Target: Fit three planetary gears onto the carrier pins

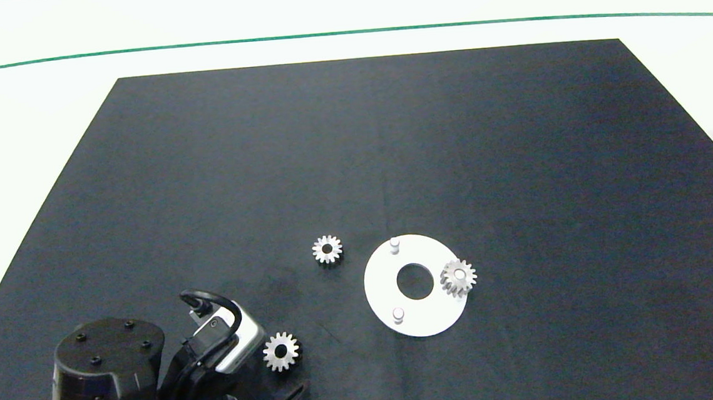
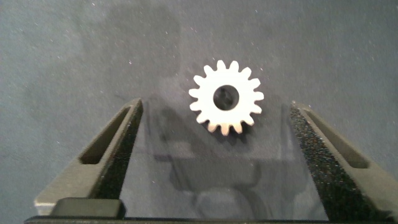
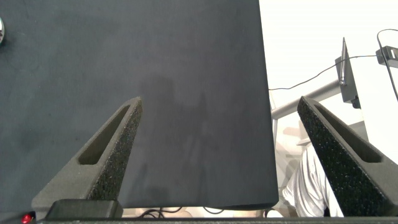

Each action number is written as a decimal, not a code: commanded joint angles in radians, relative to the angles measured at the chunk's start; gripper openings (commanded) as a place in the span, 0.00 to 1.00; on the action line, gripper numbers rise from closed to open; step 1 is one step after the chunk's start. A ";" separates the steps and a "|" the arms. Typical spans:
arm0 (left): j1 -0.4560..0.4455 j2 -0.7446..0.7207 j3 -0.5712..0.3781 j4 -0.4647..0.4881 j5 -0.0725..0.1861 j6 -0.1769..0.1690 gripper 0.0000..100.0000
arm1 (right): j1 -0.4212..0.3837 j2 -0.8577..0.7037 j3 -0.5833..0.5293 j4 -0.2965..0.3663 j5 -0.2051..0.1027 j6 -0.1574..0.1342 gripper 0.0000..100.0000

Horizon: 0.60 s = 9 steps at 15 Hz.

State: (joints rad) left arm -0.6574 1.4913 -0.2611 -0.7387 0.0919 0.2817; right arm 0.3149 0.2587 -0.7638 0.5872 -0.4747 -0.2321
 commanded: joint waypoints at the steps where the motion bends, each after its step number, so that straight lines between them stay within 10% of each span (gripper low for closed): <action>1: 0.001 0.000 -0.003 -0.004 0.002 0.002 0.87 | 0.001 0.005 -0.002 0.003 -0.002 -0.001 1.00; 9: -0.001 0.001 -0.010 -0.005 0.002 0.001 0.72 | 0.001 0.011 -0.002 0.002 -0.002 -0.001 1.00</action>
State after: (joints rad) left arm -0.6574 1.4951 -0.2698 -0.7394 0.0932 0.2809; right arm 0.3155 0.2634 -0.7653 0.5857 -0.4743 -0.2313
